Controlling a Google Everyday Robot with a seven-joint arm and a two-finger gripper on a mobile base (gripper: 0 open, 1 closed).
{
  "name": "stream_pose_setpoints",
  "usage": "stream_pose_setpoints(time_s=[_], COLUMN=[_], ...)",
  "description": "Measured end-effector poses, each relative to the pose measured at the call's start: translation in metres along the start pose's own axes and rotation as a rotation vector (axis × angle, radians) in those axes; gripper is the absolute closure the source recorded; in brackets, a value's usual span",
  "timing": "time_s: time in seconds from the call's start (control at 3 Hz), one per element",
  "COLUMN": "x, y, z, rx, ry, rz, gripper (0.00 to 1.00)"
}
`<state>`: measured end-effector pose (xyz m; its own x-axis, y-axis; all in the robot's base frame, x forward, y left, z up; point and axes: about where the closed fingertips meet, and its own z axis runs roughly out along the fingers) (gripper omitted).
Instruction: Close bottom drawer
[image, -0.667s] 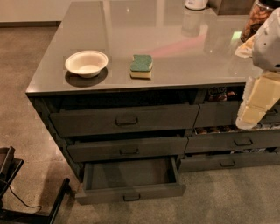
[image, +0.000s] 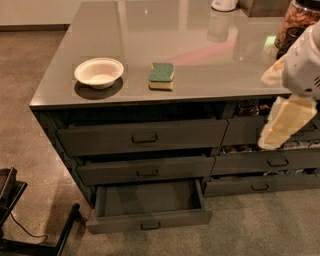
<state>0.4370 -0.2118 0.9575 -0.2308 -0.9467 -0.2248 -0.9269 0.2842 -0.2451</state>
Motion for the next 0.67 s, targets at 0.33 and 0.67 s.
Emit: stream_pose_setpoints(time_s=[0.33,0.67], x=[0.004,0.012], y=[0.017,0.048], z=[0.051,0.121], rx=[-0.043,-0.147], ry=[-0.009,-0.015], rz=[0.019,0.068], gripper=[0.42,0.65])
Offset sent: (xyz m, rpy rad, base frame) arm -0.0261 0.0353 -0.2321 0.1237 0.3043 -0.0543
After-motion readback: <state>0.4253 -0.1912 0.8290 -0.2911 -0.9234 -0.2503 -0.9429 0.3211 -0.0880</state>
